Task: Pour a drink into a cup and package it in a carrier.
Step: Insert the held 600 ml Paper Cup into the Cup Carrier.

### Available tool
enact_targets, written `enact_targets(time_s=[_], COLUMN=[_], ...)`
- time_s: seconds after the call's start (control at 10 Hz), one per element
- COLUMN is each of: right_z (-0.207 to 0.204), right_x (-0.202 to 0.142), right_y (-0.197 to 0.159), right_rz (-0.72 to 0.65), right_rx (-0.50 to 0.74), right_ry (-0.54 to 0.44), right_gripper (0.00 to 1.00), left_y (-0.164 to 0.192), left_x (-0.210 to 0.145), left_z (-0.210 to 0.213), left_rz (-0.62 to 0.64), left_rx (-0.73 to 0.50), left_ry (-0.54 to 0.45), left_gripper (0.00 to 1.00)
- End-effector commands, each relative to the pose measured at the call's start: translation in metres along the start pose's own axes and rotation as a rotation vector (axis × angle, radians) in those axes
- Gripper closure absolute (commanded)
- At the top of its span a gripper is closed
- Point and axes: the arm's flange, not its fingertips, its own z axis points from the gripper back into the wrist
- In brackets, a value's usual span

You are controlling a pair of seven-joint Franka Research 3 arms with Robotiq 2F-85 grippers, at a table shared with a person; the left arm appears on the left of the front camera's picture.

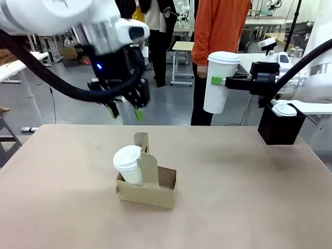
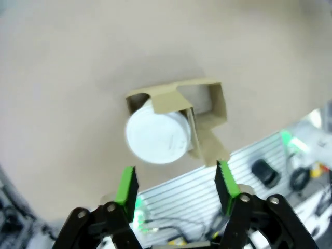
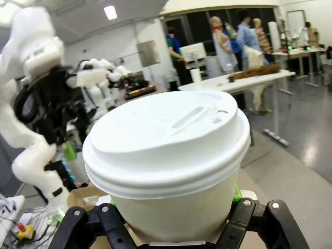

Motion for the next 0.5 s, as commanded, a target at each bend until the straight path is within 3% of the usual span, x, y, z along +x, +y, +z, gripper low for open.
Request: enact_targets(time_s=[0.0, 0.2, 0.4], right_z=[-0.012, -0.034, -0.051], right_x=[-0.013, -0.045, -0.07], right_y=[0.005, 0.031, 0.048], right_rz=[0.041, 0.071, 0.114], right_rx=[0.098, 0.188, 0.243], right_ry=[0.003, 0.001, 0.002], right_gripper=[0.2, 0.2, 0.2], left_y=[0.05, 0.11, 0.157], left_x=[0.014, 0.02, 0.008], left_z=[0.014, 0.012, -0.004], left_rz=[-0.259, -0.431, -0.673], left_rx=[-0.096, -0.145, -0.179], left_ry=[0.103, 0.121, 0.02], left_gripper=[0.0, 0.0, 0.0])
